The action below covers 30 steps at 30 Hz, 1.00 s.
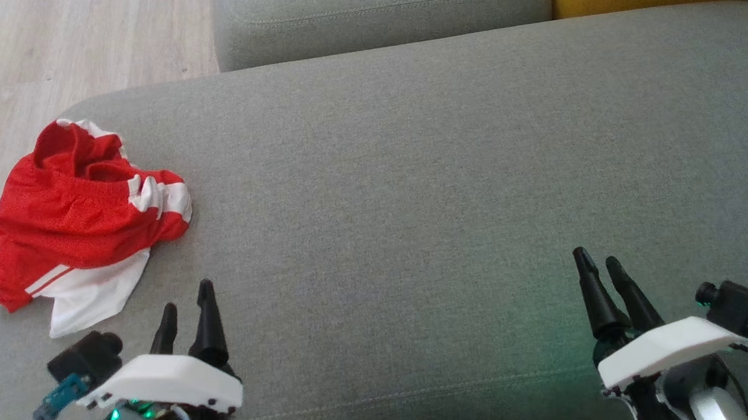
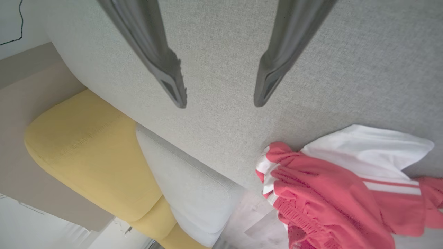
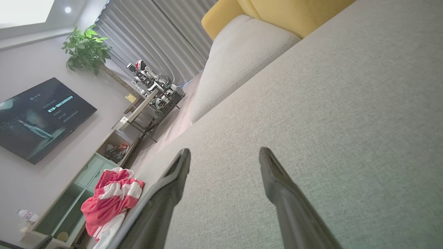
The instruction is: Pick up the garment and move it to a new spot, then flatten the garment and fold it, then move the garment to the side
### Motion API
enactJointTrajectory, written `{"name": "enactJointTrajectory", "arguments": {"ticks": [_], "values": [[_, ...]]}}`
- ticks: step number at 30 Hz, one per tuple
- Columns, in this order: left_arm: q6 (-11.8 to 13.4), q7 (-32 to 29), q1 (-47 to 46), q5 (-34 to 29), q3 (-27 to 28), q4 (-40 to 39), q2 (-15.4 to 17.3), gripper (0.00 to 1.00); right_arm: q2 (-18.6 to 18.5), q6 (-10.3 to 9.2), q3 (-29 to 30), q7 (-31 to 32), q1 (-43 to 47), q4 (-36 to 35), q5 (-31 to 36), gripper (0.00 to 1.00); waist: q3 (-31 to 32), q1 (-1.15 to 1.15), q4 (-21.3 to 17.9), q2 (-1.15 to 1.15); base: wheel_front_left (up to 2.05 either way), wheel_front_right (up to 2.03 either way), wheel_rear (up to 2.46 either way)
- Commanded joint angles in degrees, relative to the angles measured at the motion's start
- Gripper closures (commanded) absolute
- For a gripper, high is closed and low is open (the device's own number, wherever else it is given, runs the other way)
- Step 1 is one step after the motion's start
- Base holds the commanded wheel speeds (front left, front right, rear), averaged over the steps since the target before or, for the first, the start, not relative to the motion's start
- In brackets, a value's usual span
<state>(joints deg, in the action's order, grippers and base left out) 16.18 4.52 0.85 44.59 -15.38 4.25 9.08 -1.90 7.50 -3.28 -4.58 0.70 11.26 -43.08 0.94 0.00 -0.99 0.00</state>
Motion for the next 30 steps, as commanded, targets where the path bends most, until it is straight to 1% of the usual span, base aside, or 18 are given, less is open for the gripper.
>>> {"name": "enactJointTrajectory", "arguments": {"ticks": [1,7,16,24,30], "values": [[0.60,0.84,-2.97,-1.89,0.44,-2.93,1.21,0.00,-0.48,-0.01,-1.16,-0.72,-2.10,-2.53,1.78,0.00,0.02,0.00,-0.01,0.00,0.00,0.00,0.00],[1.72,1.85,-3.07,-5.94,-1.69,-5.14,2.10,0.00,-0.54,-0.01,-2.06,-1.74,-2.15,-3.35,5.93,0.00,0.20,0.00,-0.10,0.00,0.00,0.00,0.00],[3.00,3.35,-2.80,-11.95,-3.06,-7.12,2.52,0.00,-0.61,-0.01,-3.15,-3.25,-2.24,-4.46,12.06,0.00,0.49,0.00,-0.13,0.00,0.00,0.00,0.00],[3.36,4.70,-2.07,-17.45,-3.71,-8.58,2.55,0.00,-0.68,-0.01,-4.41,-4.61,-2.11,-5.40,17.65,0.00,1.05,0.00,-0.19,0.00,0.00,0.00,0.00],[2.70,5.54,-1.23,-20.06,-3.50,-9.13,2.09,0.00,-0.73,-0.01,-5.07,-5.45,-2.01,-5.72,20.58,0.00,1.46,0.00,-0.28,0.00,0.00,0.00,0.00]]}}
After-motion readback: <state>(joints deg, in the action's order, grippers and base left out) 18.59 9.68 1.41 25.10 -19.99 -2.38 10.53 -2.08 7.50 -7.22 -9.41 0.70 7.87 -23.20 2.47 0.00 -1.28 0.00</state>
